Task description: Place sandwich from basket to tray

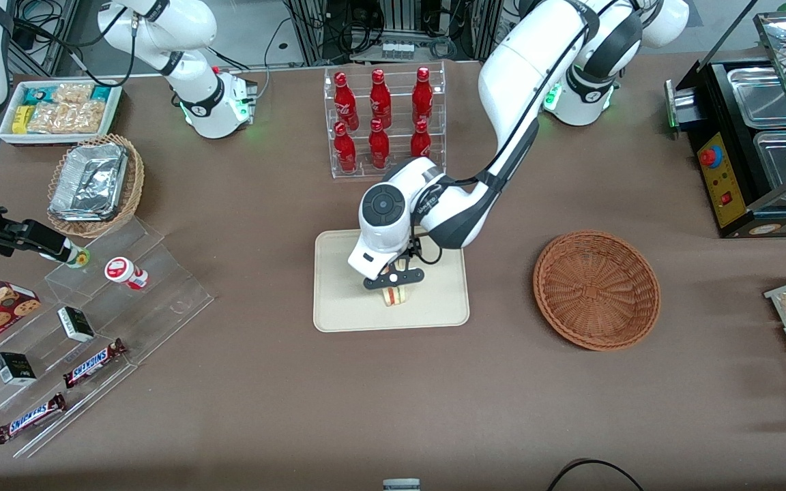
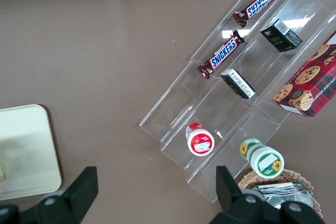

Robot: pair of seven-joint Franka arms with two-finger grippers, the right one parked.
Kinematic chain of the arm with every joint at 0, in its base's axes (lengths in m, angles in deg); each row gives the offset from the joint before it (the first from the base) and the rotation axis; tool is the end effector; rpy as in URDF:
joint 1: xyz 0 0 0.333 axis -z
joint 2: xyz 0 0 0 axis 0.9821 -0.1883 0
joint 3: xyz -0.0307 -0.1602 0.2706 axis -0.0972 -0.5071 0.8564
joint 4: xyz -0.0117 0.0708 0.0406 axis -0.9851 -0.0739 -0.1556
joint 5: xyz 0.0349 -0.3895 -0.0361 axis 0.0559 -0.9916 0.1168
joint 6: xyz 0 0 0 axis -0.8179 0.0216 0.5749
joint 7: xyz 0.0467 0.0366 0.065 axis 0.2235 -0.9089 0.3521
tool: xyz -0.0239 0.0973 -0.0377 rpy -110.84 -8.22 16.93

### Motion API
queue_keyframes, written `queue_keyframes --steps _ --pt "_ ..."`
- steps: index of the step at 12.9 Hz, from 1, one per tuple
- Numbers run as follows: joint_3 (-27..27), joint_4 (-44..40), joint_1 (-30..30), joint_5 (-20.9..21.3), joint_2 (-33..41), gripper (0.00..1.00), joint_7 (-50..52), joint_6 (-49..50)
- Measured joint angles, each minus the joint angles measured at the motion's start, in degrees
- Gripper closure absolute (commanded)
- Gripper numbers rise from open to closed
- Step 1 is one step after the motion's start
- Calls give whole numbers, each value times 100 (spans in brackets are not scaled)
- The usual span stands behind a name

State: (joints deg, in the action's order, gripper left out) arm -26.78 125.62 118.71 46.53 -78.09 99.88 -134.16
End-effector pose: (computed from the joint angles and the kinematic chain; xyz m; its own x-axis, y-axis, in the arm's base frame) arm 0.5153 -0.5400 0.2666 0.9823 0.1644 -0.0895 0.1666 -0.9858 0.0184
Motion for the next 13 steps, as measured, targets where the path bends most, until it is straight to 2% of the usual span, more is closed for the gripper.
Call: queue_keyframes --steps 6,11,13 --pt "78 -469 -106 26 488 0 -257 930" --pt "500 -465 -224 25 894 0 -803 1794" --pt "523 -236 -529 -9 1084 0 -1250 1815"
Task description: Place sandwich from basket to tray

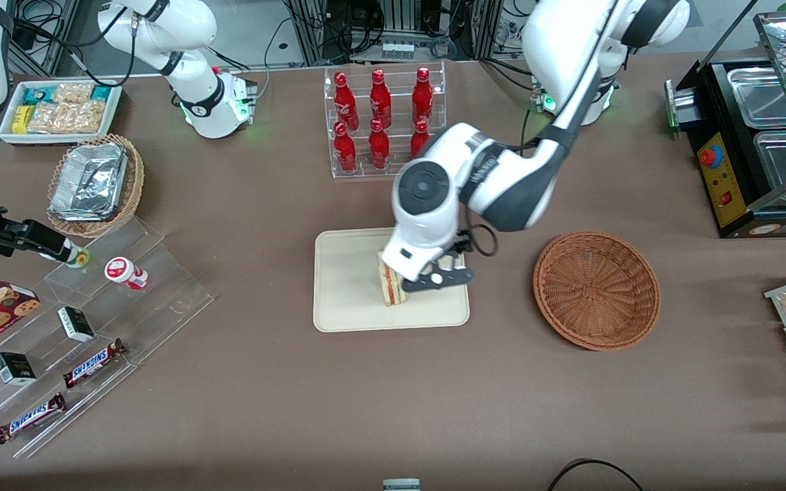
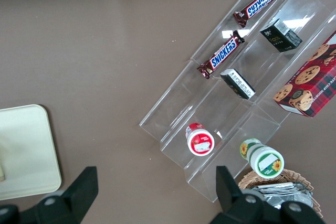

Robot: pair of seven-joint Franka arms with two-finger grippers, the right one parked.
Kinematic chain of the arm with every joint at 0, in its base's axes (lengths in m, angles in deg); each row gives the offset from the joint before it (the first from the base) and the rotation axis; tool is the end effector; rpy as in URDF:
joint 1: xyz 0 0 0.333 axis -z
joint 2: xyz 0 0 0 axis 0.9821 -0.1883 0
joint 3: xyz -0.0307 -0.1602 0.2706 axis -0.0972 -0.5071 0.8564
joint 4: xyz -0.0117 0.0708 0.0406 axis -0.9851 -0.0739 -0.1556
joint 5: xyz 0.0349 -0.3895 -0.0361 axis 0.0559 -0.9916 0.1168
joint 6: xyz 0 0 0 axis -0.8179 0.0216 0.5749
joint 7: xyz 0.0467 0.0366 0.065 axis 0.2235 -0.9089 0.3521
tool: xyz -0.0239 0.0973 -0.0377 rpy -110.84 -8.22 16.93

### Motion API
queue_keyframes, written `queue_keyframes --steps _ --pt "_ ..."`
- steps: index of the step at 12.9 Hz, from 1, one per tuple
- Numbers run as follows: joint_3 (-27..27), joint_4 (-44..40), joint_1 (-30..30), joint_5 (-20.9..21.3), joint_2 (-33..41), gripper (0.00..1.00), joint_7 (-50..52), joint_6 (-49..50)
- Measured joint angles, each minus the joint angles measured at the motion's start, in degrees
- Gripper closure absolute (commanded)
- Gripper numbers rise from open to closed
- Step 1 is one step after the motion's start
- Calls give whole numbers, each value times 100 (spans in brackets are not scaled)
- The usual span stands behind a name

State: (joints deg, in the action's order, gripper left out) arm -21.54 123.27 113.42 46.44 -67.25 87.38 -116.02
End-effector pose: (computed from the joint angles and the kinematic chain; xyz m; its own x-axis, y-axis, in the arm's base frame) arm 0.5734 -0.4327 0.3954 0.9896 0.1075 -0.0960 0.0996 -0.9915 -0.0835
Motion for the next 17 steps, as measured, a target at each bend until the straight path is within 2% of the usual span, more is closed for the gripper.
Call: queue_keyframes --steps 4,12,17 --pt "8 726 -710 -42 680 0 -1175 52" --pt "24 2147 -1744 -142 2063 0 -2963 141" --pt "-131 2547 -2540 -147 2819 0 -3731 653"
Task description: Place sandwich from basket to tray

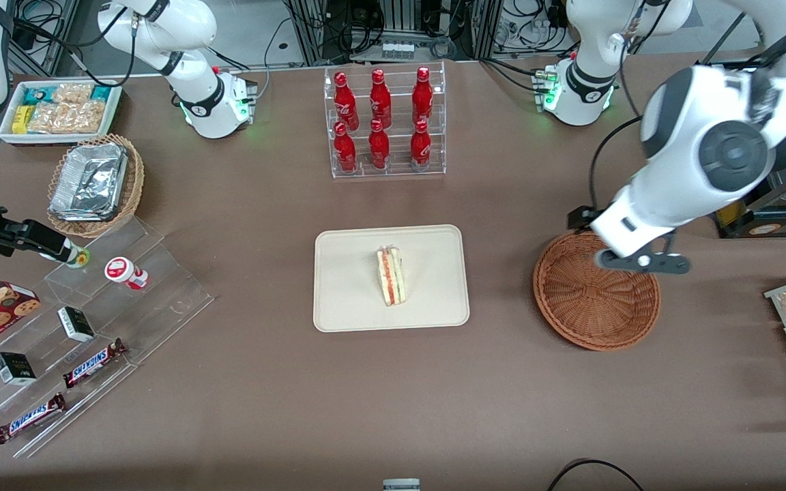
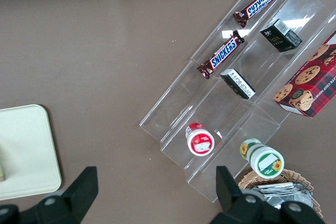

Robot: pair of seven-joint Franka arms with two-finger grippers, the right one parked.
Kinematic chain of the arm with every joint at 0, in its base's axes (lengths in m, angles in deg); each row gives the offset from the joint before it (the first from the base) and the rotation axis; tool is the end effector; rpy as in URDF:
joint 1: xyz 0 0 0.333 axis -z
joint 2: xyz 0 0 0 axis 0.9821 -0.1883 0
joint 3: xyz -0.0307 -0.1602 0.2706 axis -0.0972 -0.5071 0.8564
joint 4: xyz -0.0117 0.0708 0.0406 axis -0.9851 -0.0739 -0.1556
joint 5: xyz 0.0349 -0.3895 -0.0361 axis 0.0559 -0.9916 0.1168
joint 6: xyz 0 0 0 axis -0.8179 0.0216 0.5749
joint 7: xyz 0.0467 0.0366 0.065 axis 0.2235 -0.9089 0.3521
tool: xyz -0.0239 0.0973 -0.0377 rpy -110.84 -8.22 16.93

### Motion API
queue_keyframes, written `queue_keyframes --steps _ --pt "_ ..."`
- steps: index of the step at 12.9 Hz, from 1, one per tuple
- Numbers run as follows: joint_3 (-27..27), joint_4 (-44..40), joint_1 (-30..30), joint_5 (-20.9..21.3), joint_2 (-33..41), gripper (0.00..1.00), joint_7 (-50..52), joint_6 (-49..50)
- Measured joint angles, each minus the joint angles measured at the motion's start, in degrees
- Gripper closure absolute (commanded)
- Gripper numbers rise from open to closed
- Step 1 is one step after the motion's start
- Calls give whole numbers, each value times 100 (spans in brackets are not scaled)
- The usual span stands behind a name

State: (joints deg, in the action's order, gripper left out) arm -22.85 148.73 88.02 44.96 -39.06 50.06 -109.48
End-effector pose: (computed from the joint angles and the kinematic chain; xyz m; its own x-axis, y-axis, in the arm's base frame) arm 0.5667 -0.1394 0.5041 0.9731 -0.1268 -0.1925 -0.1331 -0.9909 -0.0197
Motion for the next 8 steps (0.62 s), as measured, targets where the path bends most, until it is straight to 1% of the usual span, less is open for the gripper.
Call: queue_keyframes --steps 1,3,6,8 --pt "-124 18 -273 -2 122 0 -191 126" --pt "-233 23 -628 -4 367 0 -482 403" --pt "-246 21 -890 -5 766 0 -723 765" --pt "-243 11 -936 -4 950 0 -750 967"
